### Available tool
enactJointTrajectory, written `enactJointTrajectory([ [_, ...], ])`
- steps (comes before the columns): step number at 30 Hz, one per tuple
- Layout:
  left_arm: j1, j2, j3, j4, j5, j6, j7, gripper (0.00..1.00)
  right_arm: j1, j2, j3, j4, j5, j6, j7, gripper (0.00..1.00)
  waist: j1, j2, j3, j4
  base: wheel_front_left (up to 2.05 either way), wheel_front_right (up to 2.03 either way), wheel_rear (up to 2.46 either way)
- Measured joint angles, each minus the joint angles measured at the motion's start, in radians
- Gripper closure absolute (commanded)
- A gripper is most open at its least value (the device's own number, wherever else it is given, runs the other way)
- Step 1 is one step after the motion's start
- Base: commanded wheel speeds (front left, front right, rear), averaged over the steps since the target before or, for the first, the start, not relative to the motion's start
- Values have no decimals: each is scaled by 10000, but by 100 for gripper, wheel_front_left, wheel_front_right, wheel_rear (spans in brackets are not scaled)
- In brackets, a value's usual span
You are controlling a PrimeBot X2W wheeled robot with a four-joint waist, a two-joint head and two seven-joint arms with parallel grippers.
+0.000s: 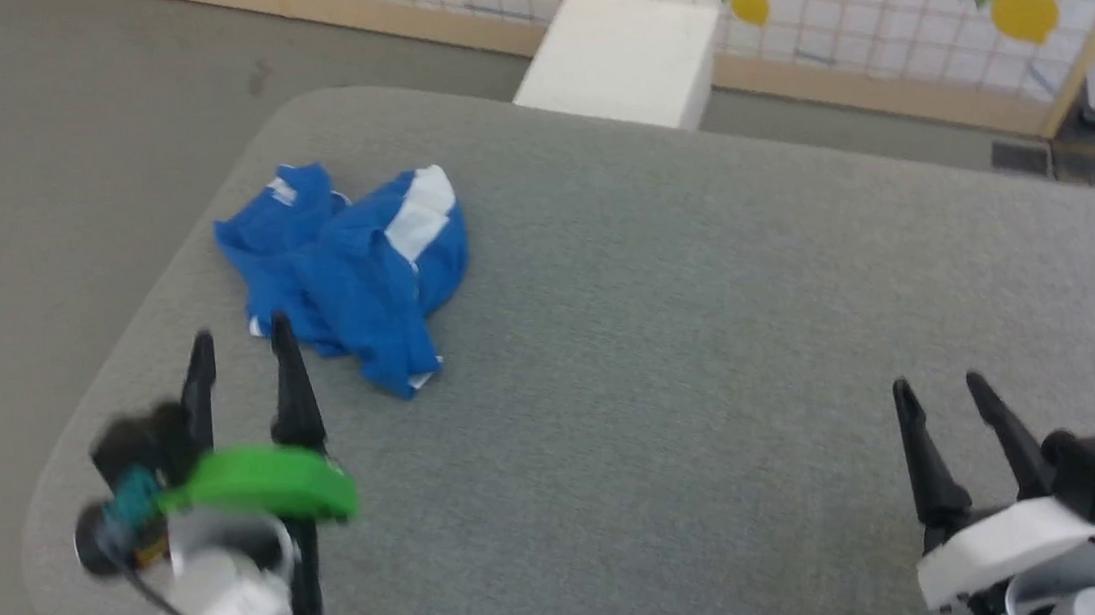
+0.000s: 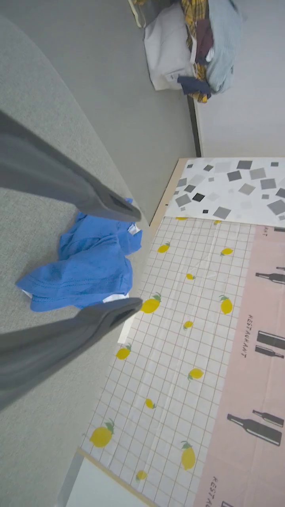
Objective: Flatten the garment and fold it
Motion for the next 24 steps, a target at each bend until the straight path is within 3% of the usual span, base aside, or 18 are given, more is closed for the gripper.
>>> enactJointTrajectory([
  [6,-2304,685,384,2052,-1081,-594,2295,0,-416,4,-232,-579,-372,0,378,0,0,0,719,-543,0,0,0],
  [12,-3525,1041,773,3386,-2092,-663,4817,0,-461,0,-456,-926,-443,0,556,0,0,0,1582,-1199,0,0,0],
  [16,-3813,1243,907,3824,-2364,-518,5741,0,-664,-2,-458,-1049,-445,0,589,0,1,0,2136,-1542,0,0,0],
  [22,-3841,1442,1037,4324,-2422,272,6224,0,-987,0,-238,-1041,-422,0,589,0,1,0,2823,-2006,0,0,0],
  [23,-3824,1457,1026,4364,-2389,290,6255,60,-1023,0,-207,-1032,-416,0,587,0,1,0,2885,-2065,0,0,0],
  [24,-3807,1453,1060,4335,-2376,347,6057,100,-1047,0,-194,-1011,-408,0,575,0,2,0,2947,-2125,0,0,0],
])
